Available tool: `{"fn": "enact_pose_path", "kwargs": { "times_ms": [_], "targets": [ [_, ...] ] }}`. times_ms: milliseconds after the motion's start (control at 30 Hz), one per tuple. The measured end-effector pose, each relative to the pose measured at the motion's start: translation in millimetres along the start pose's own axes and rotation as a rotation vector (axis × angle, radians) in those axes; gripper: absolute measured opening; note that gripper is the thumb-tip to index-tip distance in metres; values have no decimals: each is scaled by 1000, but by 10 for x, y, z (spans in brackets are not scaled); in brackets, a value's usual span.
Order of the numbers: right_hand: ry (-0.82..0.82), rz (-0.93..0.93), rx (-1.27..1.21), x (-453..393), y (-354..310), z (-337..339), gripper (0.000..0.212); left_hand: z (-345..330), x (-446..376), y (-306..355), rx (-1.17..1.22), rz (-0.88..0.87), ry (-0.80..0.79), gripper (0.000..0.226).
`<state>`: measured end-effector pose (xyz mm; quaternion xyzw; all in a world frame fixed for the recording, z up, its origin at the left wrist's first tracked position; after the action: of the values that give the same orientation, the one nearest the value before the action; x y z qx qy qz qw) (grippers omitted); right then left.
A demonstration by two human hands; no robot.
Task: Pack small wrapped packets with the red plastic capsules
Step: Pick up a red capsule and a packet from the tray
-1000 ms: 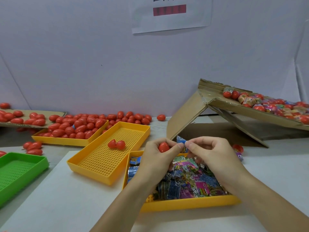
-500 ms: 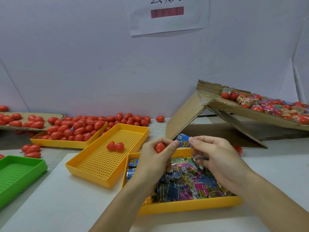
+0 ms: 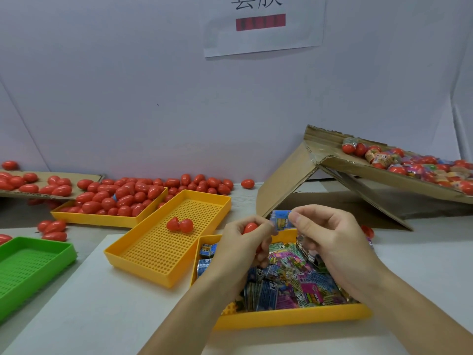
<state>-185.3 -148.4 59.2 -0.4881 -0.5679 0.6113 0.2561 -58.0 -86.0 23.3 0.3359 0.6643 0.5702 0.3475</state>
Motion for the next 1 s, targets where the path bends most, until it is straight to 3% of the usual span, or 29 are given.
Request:
{"fn": "enact_pose_path", "kwargs": {
  "times_ms": [167,333,467,533,633,733,833,1000],
  "targets": [
    [27,-49,-75,-23,32,27,30,-114,50,25,-78,-49,-97,18],
    [-6,-18,11,12,15,-9,20,17,0,27,-38,-44,19,21],
    [-60,-18,113,51,22,-77,35,72,-10,27,-36,-44,85,14],
    [-59,1,160,59,17,-83,39,82,1,76,-119,-100,109,6],
    [-47,35,213,58,-2,-73,39,59,34,195,-218,-244,104,29],
    [-40,50,238,49,-2,-66,37,36,66,286,-275,-338,112,22],
    [-33,53,241,36,5,-59,36,23,81,321,-283,-376,127,10],
    [-30,39,244,27,35,-50,36,45,76,322,-257,-364,155,13]
  ]
}}
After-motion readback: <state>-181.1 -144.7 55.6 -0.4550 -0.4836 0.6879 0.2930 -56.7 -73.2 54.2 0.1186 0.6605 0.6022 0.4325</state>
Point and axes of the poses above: each hand's wrist, its own x-axis away from the middle knuckle, its own z-axis out of the back of the hand, y = z × x, the point moved 10 cm from there along -x, towards the middle knuckle, and after that the axes turned 11 degrees about y, right-handed, at the moved point
